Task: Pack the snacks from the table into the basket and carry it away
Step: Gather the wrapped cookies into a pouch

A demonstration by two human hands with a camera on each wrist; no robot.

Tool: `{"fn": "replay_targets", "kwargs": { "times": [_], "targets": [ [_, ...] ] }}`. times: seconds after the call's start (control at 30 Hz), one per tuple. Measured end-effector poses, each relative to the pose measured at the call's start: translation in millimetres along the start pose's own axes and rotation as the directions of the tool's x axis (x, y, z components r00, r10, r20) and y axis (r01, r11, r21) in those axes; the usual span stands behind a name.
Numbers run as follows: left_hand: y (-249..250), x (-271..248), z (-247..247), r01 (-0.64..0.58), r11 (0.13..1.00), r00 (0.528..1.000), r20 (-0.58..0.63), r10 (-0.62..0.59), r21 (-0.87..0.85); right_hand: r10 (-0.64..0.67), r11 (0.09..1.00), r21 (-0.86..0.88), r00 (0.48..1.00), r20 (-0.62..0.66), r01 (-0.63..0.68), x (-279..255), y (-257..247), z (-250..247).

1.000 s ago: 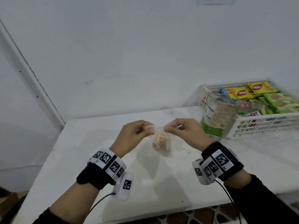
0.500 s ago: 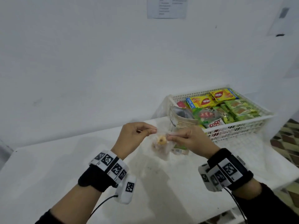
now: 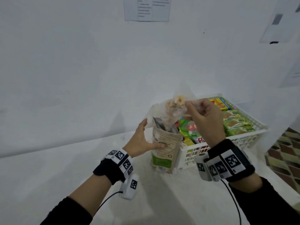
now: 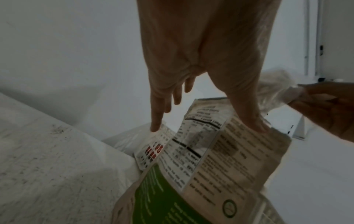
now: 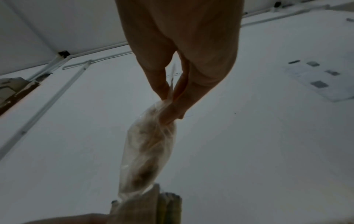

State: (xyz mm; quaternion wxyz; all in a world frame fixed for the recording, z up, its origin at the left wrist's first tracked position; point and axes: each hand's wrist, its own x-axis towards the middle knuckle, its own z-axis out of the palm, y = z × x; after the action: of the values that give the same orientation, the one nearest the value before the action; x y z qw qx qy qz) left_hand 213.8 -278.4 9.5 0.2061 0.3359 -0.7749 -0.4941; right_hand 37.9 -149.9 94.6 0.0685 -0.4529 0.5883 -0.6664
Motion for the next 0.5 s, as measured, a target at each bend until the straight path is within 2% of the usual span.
{"fn": "replay_targets", "kwargs": {
  "times": [0.07, 0.13, 0.33, 0.5],
  "targets": [
    [-1, 10, 6, -0.016, 1.000, 0.999, 0.047, 0.017, -0.012, -0.019, 0.999, 0.046, 1.000, -0.023, 0.020, 4, 1, -3],
    [-2, 18, 11, -0.037, 0.999, 0.997, 0.074, 0.039, -0.036, -0.023, 1.000, 0.011, 1.000, -0.002, 0.023, 9, 5, -4],
    [-1, 25, 16, -0.058, 0.995, 0.998, 0.031, 0.061, -0.080, -0.113, 0.939, -0.302, 0.977, 0.183, 0.165, 3, 26, 4],
    [-1, 28, 18, -0.054, 0.992, 0.998, 0.031, 0.057, -0.111, -0.152, 0.907, -0.334, 0.940, 0.305, 0.255, 5, 23, 9]
  ]
}}
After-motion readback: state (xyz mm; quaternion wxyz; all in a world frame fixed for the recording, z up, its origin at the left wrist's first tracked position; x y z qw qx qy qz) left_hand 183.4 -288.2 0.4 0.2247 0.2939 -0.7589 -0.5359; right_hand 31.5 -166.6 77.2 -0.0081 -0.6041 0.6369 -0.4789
